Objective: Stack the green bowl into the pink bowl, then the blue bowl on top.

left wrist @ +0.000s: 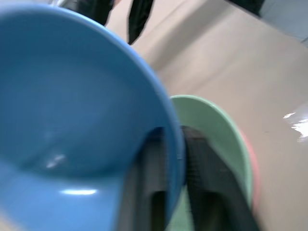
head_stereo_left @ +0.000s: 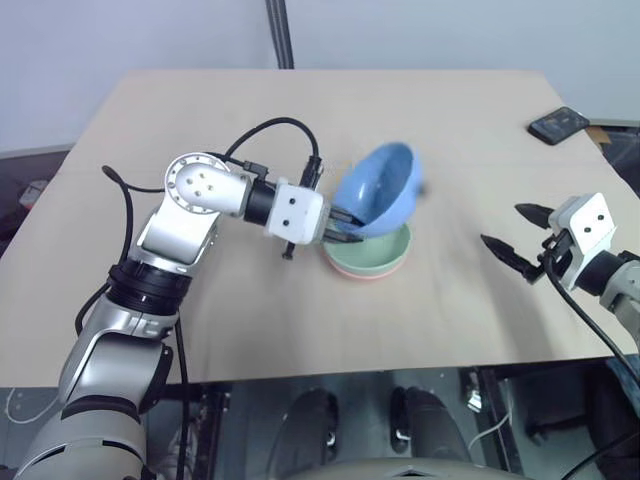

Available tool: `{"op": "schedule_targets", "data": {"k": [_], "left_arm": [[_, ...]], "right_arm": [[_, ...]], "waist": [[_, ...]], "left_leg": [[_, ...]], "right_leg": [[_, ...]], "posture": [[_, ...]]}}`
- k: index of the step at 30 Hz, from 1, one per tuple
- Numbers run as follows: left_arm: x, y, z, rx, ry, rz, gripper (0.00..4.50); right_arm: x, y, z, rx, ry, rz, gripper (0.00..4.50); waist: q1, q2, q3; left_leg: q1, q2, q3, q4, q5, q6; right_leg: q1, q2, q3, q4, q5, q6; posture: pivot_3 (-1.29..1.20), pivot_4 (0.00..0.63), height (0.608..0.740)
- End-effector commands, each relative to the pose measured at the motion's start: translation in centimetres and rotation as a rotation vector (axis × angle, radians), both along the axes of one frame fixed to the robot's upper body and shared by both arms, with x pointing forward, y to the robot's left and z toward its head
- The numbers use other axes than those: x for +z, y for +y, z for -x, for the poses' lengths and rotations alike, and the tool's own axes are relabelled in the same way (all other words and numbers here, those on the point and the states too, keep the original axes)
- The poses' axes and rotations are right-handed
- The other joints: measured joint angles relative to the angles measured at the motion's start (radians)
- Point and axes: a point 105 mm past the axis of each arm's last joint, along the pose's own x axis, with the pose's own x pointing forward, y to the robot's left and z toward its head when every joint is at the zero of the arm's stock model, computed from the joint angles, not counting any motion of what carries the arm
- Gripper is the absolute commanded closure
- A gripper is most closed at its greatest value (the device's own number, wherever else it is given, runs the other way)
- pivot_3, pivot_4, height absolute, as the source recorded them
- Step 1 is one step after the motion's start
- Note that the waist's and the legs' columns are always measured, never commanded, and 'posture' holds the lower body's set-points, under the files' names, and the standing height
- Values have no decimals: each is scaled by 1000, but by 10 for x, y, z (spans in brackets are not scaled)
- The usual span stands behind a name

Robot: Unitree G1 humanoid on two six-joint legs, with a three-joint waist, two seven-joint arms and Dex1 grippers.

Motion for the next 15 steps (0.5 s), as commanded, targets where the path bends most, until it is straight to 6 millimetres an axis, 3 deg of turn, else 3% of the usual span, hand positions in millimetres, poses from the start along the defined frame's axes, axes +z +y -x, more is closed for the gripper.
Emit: {"op": "schedule_targets", "data": {"k": [1,7,12,13,14,15], "left_arm": [[17,-1,1,23,-28,59,1820],[27,22,-6,255,103,263,1820],[-2,62,-11,562,243,379,1820],[-7,70,-9,615,275,417,1311],[-12,74,-5,646,318,444,1291],[-18,80,0,678,335,458,992]], "right_arm": [[14,1,4,5,-64,8,616],[10,17,8,95,-65,-35,616],[1,37,13,277,-15,-46,616],[-1,41,15,320,9,-64,616],[-3,41,16,343,27,-78,616],[-8,39,17,355,49,-74,616]], "waist": [[1,0,0],[-3,0,0],[-10,0,0],[-9,0,0],[-8,0,0],[-6,0,0]], "left_leg": [[0,0,0,0,0,0],[0,0,0,0,0,0],[1,1,0,0,0,0],[1,1,0,0,0,0],[1,1,0,0,0,0],[0,1,0,0,0,0]], "right_leg": [[0,0,0,0,1,-1],[0,0,1,-1,0,-1],[0,0,1,0,0,1],[0,0,1,0,0,0],[0,0,1,0,0,0],[0,0,1,0,0,-1]], "posture": [[0,150,740],[0,150,740],[0,150,740],[0,150,740],[0,150,740],[0,150,740]]}}
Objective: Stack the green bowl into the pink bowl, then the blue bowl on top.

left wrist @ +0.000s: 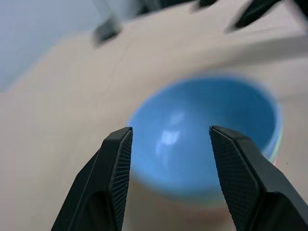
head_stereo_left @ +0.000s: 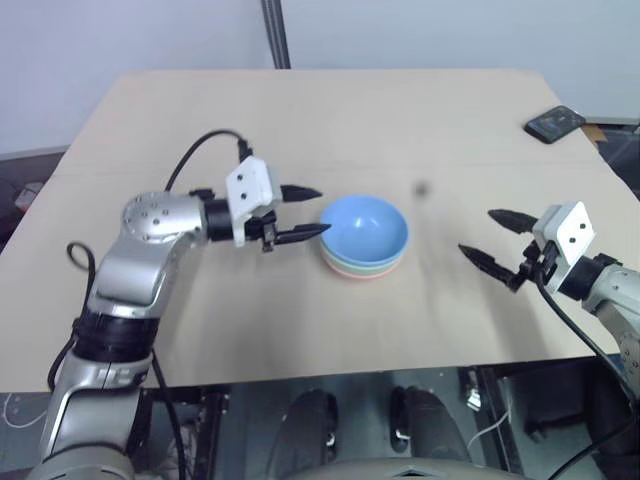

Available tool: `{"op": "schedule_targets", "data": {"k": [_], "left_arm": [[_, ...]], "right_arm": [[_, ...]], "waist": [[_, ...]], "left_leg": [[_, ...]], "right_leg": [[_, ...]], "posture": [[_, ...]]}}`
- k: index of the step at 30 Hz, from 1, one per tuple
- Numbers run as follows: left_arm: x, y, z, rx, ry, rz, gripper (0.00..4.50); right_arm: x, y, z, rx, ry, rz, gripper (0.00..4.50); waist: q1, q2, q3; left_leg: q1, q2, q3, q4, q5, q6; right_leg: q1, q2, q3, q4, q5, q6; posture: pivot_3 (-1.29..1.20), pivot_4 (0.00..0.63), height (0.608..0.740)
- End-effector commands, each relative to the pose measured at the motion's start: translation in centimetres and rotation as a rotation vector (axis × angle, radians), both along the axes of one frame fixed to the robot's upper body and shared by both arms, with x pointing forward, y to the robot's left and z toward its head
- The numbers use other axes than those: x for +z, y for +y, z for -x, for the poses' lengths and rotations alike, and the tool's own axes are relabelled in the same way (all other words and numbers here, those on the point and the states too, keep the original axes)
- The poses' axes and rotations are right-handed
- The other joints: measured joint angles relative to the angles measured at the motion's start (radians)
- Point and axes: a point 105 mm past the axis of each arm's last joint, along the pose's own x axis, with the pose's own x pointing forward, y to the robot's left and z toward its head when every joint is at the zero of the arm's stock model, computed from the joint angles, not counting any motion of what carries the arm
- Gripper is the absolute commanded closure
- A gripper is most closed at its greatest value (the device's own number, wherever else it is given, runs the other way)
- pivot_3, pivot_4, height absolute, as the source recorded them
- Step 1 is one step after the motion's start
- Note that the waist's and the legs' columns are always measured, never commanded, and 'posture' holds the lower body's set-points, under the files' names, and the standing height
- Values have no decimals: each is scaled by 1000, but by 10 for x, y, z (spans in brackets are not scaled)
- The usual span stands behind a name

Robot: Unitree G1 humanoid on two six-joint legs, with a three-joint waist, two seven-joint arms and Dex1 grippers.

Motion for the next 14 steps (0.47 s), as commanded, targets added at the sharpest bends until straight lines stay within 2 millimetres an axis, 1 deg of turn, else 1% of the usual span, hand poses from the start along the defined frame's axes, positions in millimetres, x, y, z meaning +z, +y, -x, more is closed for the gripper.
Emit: {"op": "schedule_targets", "data": {"k": [1,2,3,4,6,7,9,11,14], "left_arm": [[7,14,14,95,-24,69,479],[5,21,17,154,-25,93,155],[10,24,25,153,-61,201,64],[5,31,36,165,-35,220,64],[4,43,53,207,-40,217,64],[3,46,56,225,-44,197,64],[-1,55,66,247,14,211,64],[-1,61,73,264,46,218,64],[0,62,80,259,61,214,64]], "right_arm": [[-2,-1,6,90,28,-1,103],[-6,-6,8,96,52,0,6],[-7,-12,9,95,67,10,0],[-8,-21,10,82,71,24,0],[-5,-38,14,59,76,48,0],[-5,-43,16,54,78,52,0],[0,-52,21,45,85,57,0],[3,-59,28,46,101,68,0],[6,-61,33,48,115,57,0]], "waist": [[4,0,0],[8,0,0],[11,0,0],[11,0,0],[11,0,0],[12,0,0],[12,0,0],[11,1,-1],[11,1,-1]], "left_leg": [[0,0,0,0,0,0],[0,0,0,0,0,0],[-1,0,0,0,0,0],[-1,-1,-1,0,0,1],[-1,-1,-1,0,-1,1],[-1,-1,-2,0,-1,1],[0,-1,-3,0,-1,1],[2,-1,-3,0,-1,0],[5,0,-4,0,-1,1]], "right_leg": [[0,0,0,0,0,0],[0,-1,0,-1,0,0],[0,-1,0,-1,0,0],[0,-2,-1,-1,0,0],[1,-3,-2,-2,0,0],[1,-3,-2,-2,0,-1],[2,-3,-4,-2,-1,-2],[4,-3,-4,-2,-2,-4],[7,-3,-4,-2,-4,-2]], "posture": [[0,150,740],[0,150,740],[0,150,740],[0,150,740],[0,150,740],[0,150,740],[0,150,740],[0,150,740],[0,150,740]]}}
